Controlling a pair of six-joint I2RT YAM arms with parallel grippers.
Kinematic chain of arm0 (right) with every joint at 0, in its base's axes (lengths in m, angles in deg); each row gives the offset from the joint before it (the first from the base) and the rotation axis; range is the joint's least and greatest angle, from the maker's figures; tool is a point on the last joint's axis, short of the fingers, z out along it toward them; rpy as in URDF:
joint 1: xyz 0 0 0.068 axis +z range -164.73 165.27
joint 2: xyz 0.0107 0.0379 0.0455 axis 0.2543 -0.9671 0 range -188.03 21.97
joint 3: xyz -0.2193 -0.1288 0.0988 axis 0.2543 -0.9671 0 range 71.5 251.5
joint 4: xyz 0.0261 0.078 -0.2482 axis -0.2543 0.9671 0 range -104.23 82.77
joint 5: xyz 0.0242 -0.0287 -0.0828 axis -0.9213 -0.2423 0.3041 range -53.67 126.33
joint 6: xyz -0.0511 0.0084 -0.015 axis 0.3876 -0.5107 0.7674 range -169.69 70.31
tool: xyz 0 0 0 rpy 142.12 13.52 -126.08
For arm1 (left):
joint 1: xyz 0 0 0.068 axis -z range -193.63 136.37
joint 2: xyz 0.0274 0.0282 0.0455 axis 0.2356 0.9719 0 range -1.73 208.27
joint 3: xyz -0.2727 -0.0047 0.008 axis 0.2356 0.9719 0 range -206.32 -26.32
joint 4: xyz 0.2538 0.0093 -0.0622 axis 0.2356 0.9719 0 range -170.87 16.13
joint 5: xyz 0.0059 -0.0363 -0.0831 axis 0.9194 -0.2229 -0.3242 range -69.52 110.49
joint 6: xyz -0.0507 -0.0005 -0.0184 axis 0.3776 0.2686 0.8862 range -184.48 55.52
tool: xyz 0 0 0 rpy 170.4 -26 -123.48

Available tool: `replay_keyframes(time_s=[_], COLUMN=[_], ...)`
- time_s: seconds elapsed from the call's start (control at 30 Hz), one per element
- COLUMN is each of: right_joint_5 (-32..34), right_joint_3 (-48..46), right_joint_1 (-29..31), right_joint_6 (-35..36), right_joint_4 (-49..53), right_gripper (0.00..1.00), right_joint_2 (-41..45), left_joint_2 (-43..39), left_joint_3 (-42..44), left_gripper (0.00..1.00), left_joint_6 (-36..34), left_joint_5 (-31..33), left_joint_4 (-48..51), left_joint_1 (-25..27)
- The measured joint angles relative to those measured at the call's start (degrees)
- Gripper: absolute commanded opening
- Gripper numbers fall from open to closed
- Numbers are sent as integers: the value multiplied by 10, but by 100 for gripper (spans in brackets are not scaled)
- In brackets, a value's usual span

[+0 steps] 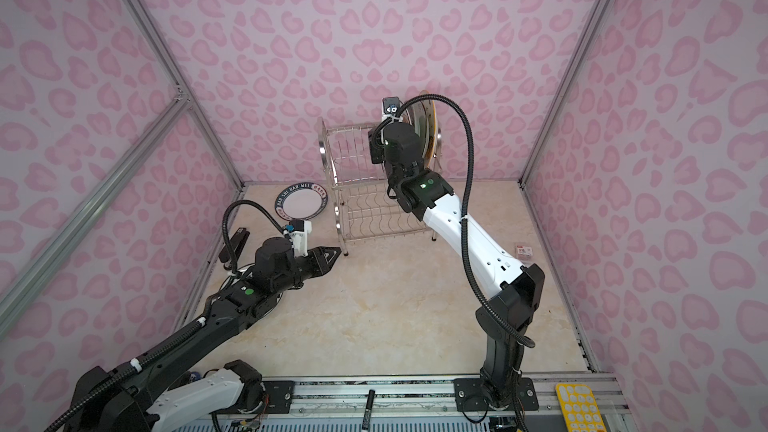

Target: Load the plates into the dish rack

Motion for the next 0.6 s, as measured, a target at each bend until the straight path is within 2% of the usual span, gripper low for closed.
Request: replay_keyframes(time_s=[0.3,0.6], right_joint_5=[-43,-105], right_joint_3=[-16,-201], right_joint_1=[-29,-103], right_joint_6=[16,-18], right_joint_4=[-17,-85], right_gripper=[63,64], right_joint_2=[73,242], left_joint_2=[-12,-18], left_joint_3=[0,-20], left_gripper=[35,35], left_joint_6=[2,-3], left_joint_5=[16,52], left_joint_4=[2,33], left_joint_1=[0,0])
